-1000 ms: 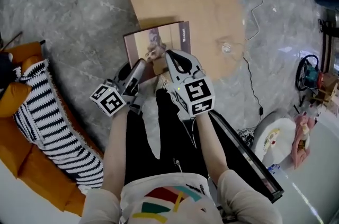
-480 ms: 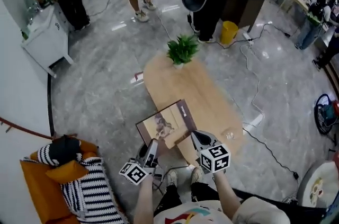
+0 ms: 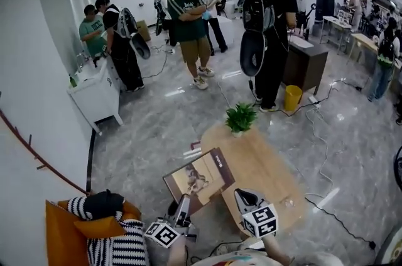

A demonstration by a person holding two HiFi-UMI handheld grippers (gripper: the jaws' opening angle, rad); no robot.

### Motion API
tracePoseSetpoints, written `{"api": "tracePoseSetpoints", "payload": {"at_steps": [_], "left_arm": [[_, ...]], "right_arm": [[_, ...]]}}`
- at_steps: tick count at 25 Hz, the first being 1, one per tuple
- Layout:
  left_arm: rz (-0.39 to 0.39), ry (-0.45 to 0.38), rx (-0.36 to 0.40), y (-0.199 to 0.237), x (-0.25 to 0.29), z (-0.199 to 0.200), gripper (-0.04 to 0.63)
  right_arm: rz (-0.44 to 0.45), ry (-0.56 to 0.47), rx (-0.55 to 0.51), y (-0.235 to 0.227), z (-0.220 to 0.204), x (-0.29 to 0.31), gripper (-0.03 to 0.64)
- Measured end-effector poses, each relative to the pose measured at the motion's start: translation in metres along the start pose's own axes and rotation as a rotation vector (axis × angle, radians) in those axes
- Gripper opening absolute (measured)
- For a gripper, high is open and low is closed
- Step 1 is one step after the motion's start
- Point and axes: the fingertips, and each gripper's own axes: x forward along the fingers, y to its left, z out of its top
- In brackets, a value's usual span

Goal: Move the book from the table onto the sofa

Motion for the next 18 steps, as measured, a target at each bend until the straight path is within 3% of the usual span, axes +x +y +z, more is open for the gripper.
{"api": "tracePoseSetpoints", "payload": {"at_steps": [9, 18], "left_arm": [[0.042, -0.111, 0.071, -0.009, -0.013, 0.044, 0.15], [0.071, -0.159, 0.119, -0.044, -0.022, 0.021, 0.15]], "right_arm": [[0.09, -0.062, -0.006, 0.015, 0.018, 0.001, 0.011], [0.177, -0.1, 0.036, 0.008, 0.004, -0.018, 0.011]]}}
